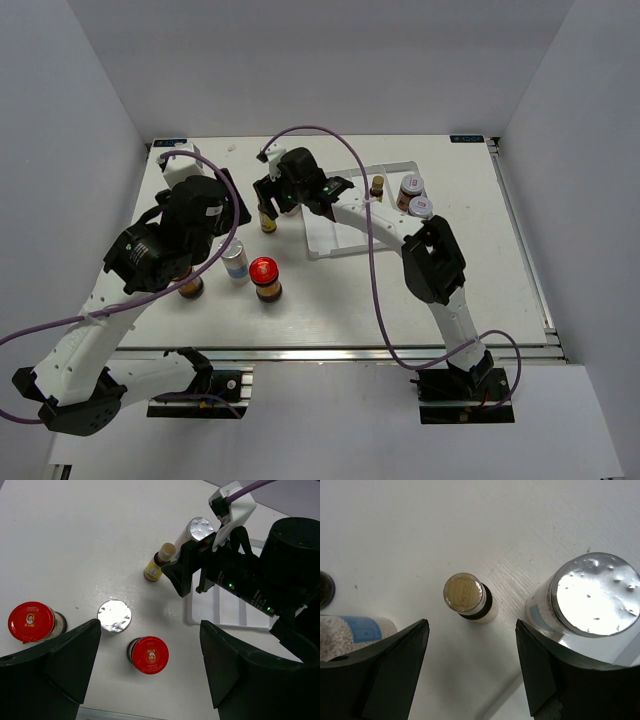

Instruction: Organize the condiment bottles

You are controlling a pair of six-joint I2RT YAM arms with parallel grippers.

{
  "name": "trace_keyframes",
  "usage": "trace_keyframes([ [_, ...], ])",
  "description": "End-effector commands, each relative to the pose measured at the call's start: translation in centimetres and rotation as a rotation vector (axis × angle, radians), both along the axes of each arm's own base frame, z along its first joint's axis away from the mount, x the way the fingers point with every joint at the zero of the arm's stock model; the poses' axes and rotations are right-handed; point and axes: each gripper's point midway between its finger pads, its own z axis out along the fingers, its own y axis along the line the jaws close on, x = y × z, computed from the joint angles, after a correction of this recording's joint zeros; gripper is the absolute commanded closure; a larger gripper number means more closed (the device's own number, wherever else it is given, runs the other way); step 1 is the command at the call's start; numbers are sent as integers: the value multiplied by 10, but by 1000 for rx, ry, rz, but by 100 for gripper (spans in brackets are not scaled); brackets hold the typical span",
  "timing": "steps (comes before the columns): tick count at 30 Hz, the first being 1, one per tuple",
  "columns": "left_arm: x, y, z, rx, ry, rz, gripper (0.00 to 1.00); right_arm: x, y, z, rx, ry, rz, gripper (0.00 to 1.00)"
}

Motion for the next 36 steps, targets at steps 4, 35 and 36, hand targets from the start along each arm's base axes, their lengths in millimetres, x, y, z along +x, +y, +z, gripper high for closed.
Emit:
trace_keyframes([
  [4, -7, 10, -3, 16, 12, 31, 10, 20, 27, 24, 92, -75, -35, 26],
  [35, -17, 14, -15, 20, 38, 12, 9, 13, 20, 101, 145, -213, 90, 99],
  [36, -17, 13, -15, 15, 39, 2, 8, 6, 12, 120, 162, -228, 110, 99],
])
